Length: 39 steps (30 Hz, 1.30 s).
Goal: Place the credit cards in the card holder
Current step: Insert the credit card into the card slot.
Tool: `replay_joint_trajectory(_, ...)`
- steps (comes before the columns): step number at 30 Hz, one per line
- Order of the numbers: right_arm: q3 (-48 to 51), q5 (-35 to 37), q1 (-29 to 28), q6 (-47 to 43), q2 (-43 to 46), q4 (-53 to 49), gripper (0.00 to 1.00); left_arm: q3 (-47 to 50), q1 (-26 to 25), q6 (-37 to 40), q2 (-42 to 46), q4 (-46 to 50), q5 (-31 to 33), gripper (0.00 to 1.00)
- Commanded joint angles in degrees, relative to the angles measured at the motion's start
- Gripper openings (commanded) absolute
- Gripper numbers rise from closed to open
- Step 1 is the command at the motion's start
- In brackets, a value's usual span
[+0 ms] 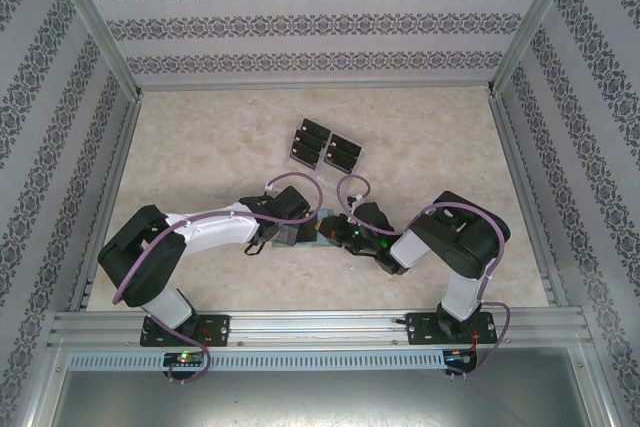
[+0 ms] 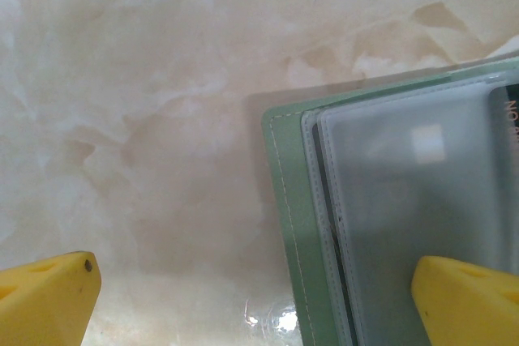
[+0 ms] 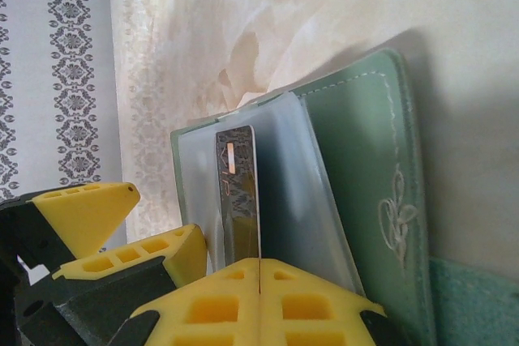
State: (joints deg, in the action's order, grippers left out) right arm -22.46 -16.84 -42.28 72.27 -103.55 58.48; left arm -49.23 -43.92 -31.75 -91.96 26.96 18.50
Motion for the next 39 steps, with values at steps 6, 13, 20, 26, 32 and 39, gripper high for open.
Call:
replay_joint_trajectory(6, -0.17, -0.25, -0.54, -1.11, -0.45, -1.68, 0.0, 1.83, -0.55, 0.19, -0.59, 3.88, 0.61, 1.0)
replay_joint_trajectory(13, -1.23, -1.36, 1.47, -5.58, 2.31, -8.25, 0.0, 1.65, -0.55, 0.28, -0.43, 3.98, 0.61, 1.0)
replay_joint_trajectory(20, -2.58, -2.57, 3.1, -10.12, 4.5, -14.38, 0.0, 1.26, -0.55, 0.35, -0.75, 3.97, 0.51, 1.0)
replay_joint_trajectory(26, -3.37, -3.37, 3.14, -10.41, 3.2, -14.03, 0.0, 1.25, -0.55, 0.35, -0.78, 3.98, 0.59, 1.0)
replay_joint_trajectory(32, -3.82, -3.16, 2.23, -9.95, 2.39, -13.5, 0.0, 1.26, -0.55, 0.37, -0.76, 4.04, 0.66, 1.0)
replay_joint_trajectory(39, -4.31, -2.93, 1.25, -8.91, 1.09, -11.99, 0.0, 1.31, -0.55, 0.28, -0.77, 4.06, 0.57, 1.0)
